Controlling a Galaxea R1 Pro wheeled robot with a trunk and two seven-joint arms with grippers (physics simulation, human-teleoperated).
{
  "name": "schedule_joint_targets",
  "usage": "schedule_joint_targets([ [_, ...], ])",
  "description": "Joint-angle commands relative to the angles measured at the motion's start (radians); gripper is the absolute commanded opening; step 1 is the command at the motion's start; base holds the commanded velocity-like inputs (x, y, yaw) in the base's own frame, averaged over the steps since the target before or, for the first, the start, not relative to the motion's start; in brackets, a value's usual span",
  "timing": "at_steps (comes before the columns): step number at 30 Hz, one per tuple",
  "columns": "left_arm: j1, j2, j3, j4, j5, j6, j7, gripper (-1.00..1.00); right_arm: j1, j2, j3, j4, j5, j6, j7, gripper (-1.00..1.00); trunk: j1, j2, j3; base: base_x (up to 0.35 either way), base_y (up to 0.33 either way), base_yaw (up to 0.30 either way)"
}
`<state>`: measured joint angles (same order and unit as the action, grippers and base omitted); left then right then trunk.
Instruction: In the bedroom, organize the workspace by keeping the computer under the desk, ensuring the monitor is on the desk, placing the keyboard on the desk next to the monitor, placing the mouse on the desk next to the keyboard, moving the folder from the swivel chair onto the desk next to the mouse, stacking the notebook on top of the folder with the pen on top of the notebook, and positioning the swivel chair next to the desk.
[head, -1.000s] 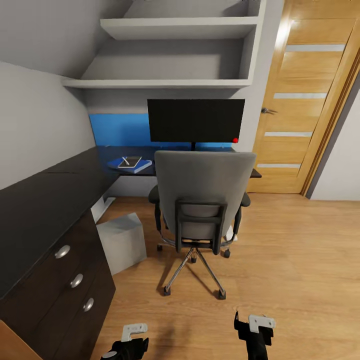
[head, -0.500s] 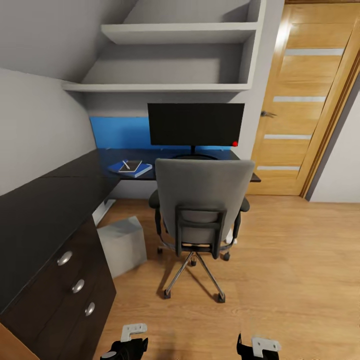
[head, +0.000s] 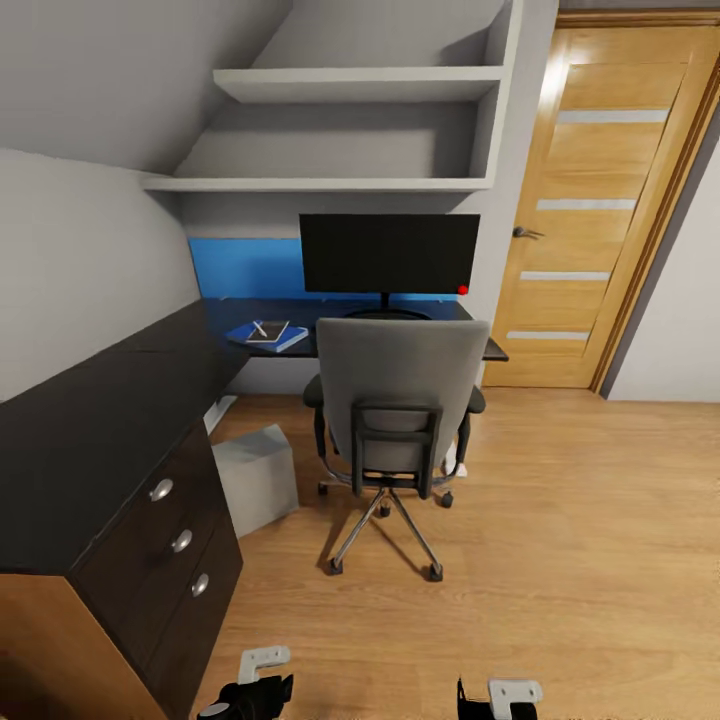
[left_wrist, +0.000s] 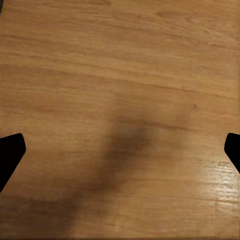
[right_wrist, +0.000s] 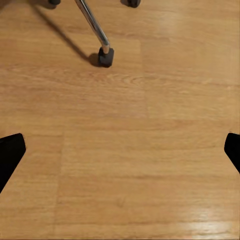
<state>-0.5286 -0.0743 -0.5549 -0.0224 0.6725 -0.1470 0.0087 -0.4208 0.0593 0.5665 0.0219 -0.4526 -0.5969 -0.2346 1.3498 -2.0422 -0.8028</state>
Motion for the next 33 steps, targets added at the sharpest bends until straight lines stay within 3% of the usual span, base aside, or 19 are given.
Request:
schedule_joint_targets([
  [1,-0.001,0.002,-0.008,0.001,0.009,-0.003,0.001,1.0,0.001,0.001,0.008,0.002,-0.005,-0.002,-0.002,1.0,-0.004,0.007,0.002,-0.055,0.0,0.0],
  [7,0.009,0.01,-0.01,0.002,0.022,-0.003,0.002,1.0,0.007,-0.001,0.007,0.003,-0.005,-0.001,0.001,1.0,-0.027,0.049,0.021,-0.015,0.0,0.0],
  [13,0.127,0.028,-0.01,0.002,0.024,-0.044,0.003,1.0,0.008,-0.001,0.008,0.003,-0.004,-0.001,0.001,1.0,-0.05,0.091,0.04,-0.001,0.0,0.0],
  [33,0.137,0.033,-0.014,0.0,0.015,-0.043,-0.003,1.0,0.008,-0.001,0.007,0.003,-0.004,-0.001,0.001,1.0,-0.127,0.231,0.103,0.0,0.0,0.0],
])
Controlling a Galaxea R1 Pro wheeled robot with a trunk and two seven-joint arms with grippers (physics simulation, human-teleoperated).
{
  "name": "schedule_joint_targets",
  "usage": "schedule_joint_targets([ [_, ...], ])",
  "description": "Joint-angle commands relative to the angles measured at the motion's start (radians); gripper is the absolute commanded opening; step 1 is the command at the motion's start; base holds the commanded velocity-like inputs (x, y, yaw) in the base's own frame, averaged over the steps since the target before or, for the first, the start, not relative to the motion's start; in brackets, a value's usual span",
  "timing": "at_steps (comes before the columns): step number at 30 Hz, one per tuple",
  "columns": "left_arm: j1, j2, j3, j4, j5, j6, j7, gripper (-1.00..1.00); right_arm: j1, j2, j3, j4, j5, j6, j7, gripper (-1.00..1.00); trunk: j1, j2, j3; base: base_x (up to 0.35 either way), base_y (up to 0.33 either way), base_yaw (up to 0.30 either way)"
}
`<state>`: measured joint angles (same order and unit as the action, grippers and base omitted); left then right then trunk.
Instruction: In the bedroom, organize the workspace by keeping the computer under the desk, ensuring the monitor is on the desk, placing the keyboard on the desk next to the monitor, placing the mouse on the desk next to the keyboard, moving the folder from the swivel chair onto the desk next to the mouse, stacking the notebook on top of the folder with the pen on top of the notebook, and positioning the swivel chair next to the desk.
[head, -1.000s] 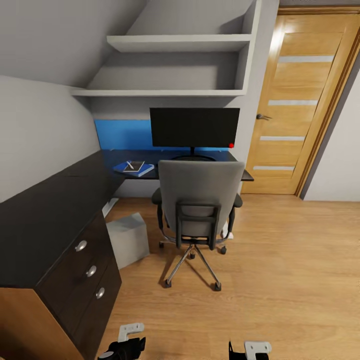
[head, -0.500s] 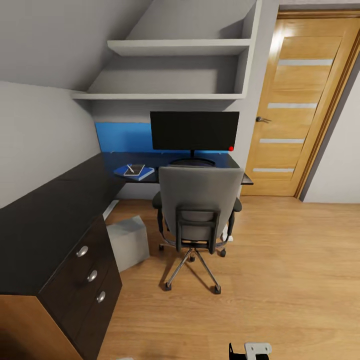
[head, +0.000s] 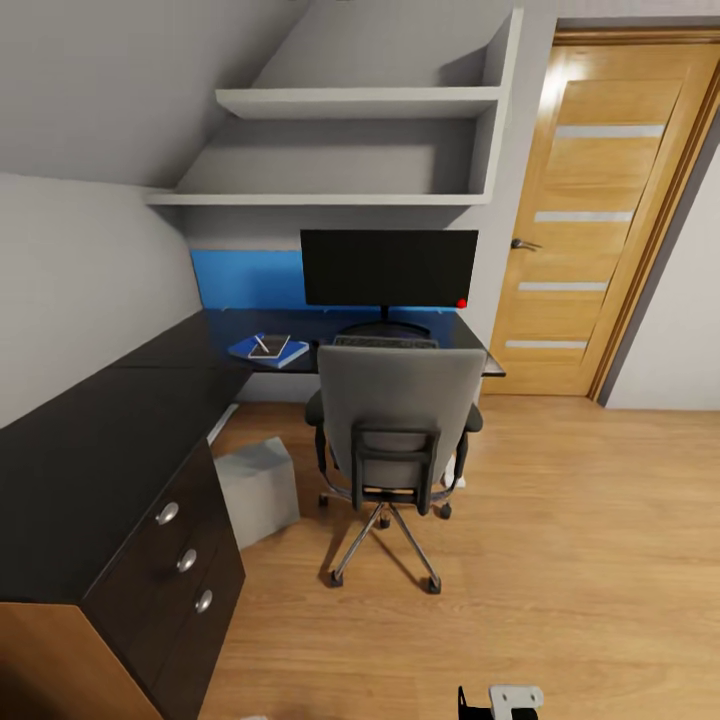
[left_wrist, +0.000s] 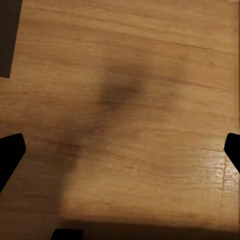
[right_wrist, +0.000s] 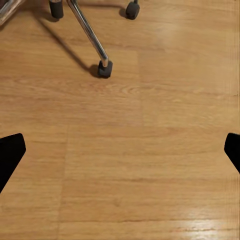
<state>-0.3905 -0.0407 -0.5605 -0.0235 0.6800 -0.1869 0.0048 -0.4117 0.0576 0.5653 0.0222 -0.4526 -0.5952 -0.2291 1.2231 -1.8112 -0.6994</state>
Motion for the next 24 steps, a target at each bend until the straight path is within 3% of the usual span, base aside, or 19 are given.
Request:
schedule_joint_targets([
  [1,-0.001,0.0,-0.008,0.001,0.008,-0.004,0.0,1.0,-0.001,0.001,0.008,0.002,-0.005,-0.003,-0.004,1.0,-0.004,0.007,0.002,0.0,0.0,0.0],
  [24,-0.001,0.001,-0.007,0.001,0.013,-0.007,-0.002,1.0,-0.001,0.001,0.008,0.002,-0.005,-0.003,-0.004,1.0,-0.092,0.168,0.074,0.0,0.0,0.0],
])
